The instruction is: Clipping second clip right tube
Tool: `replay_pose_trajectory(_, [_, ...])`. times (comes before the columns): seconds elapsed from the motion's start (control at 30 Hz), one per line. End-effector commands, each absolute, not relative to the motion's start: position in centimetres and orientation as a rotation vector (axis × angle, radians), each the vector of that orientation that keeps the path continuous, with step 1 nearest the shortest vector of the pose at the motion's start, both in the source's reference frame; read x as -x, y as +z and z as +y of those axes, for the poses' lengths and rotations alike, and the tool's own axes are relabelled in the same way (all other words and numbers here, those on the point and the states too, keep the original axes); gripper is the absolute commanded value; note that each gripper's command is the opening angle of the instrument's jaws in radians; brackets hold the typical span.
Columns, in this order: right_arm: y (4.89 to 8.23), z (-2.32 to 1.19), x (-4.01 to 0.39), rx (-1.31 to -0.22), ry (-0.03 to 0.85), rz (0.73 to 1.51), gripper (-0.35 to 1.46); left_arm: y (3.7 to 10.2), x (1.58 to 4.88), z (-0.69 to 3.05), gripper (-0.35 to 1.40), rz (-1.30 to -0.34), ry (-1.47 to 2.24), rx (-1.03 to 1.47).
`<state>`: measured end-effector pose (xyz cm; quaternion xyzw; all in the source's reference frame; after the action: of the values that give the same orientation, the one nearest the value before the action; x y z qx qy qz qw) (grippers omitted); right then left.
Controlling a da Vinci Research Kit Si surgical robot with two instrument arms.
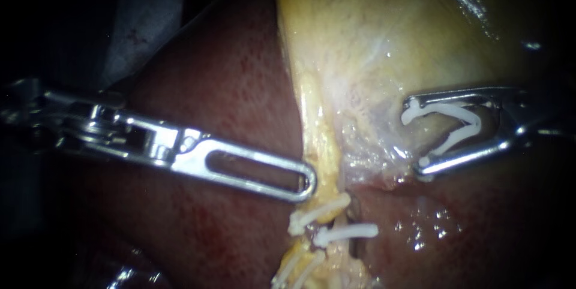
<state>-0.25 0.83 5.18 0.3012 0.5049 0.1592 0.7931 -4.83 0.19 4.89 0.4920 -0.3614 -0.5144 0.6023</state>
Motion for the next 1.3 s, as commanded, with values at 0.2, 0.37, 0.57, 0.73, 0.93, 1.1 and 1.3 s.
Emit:
replay_pose_trajectory(0.2, [5.21, 0.74, 0.21, -0.643, 0.339, 1.086, 0.59, 4.83, 4.73, 0.21, -0.35, -0.833, -1.184, -1.149])
replay_pose_trajectory(0.37, [5.25, 0.60, 0.13, -0.663, 0.384, 1.072, 0.59, 4.73, 4.58, 0.32, -0.35, -0.837, -1.192, -1.150])
replay_pose_trajectory(0.57, [5.36, 0.39, 0.01, -0.725, 0.428, 1.049, 0.58, 4.57, 4.32, 0.51, -0.35, -0.845, -1.214, -1.145])
replay_pose_trajectory(0.73, [5.49, 0.20, -0.10, -0.759, 0.438, 1.037, 0.56, 4.47, 4.19, 0.60, -0.35, -0.855, -1.222, -1.142])
replay_pose_trajectory(0.93, [5.66, 0.02, -0.22, -0.769, 0.454, 1.027, 0.56, 4.39, 4.16, 0.61, -0.35, -0.863, -1.221, -1.144])
replay_pose_trajectory(1.1, [5.80, -0.07, -0.26, -0.781, 0.448, 1.022, 0.55, 4.31, 4.14, 0.63, -0.35, -0.868, -1.218, -1.146])
replay_pose_trajectory(1.3, [5.96, -0.09, -0.31, -0.788, 0.435, 1.020, 0.53, 4.26, 4.13, 0.62, -0.35, -0.874, -1.214, -1.147])
